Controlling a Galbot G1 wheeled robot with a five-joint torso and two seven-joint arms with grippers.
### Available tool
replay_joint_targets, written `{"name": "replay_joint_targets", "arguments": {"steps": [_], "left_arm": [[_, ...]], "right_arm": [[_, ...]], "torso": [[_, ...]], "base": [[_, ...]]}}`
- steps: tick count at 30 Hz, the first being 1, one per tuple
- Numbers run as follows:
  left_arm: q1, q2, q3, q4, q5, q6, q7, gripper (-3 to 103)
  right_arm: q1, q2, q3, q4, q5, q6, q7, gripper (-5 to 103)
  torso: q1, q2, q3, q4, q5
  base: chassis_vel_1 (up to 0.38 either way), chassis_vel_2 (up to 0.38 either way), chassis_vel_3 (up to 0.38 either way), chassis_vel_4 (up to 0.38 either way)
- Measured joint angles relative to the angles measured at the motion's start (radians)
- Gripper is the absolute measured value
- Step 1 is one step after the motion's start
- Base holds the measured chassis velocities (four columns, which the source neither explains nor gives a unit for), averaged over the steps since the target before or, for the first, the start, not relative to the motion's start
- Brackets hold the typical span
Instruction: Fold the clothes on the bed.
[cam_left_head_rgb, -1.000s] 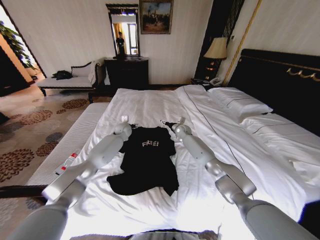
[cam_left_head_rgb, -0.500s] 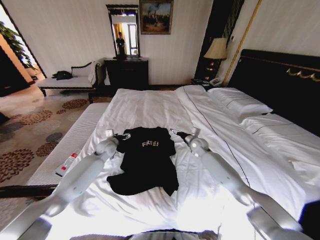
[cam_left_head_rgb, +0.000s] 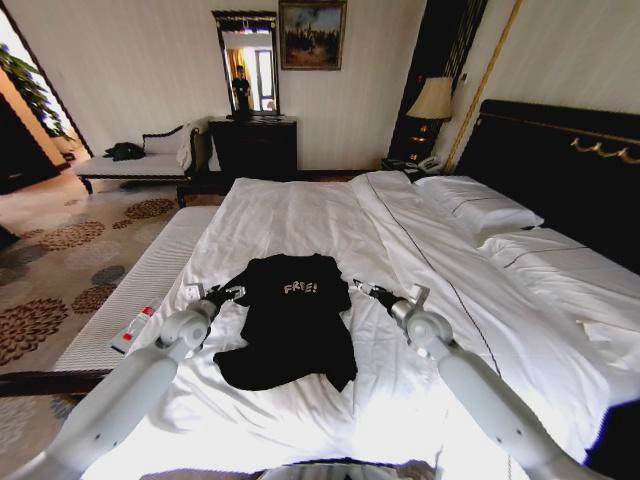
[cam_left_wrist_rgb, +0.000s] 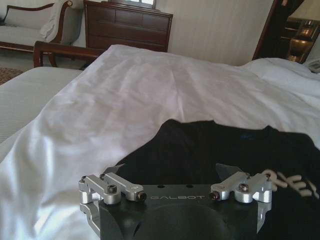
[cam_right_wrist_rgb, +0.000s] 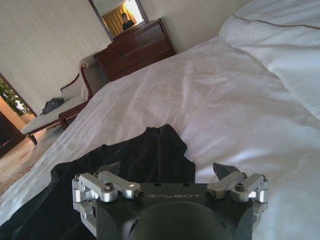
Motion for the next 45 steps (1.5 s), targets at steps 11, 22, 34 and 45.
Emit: {"name": "replay_joint_targets", "arguments": {"steps": [11,22,34,45], "left_arm": [[0.22,-0.006,-0.163,-0.084,0.059,-0.061,0.066,98],[0.541,-0.092,-0.314,-0.195,0.199,-0.109,0.148,95],[0.714,-0.148,-0.411,-0.257,0.24,-0.144,0.19,94],[0.856,-0.162,-0.488,-0.307,0.234,-0.168,0.237,96]], "right_arm": [[-0.208,0.027,0.12,0.095,-0.164,-0.013,-0.038,100],[-0.4,0.078,0.168,0.169,-0.608,0.07,-0.121,100],[-0.625,0.188,0.241,0.205,-1.017,0.287,-0.173,100],[-0.794,0.265,0.249,0.331,-0.825,0.246,-0.157,100]], "torso": [[0.0,0.0,0.0,-0.0004,0.0],[0.0,0.0,0.0,-0.0002,0.0002],[0.0,0.0,0.0,-0.0001,0.0002],[0.0,0.0,0.0,-0.0002,0.0001]], "base": [[0.0,0.0,0.0,0.0],[0.0,0.0,0.0,0.0],[0.0,0.0,0.0,0.0],[0.0,0.0,0.0,0.0]]}}
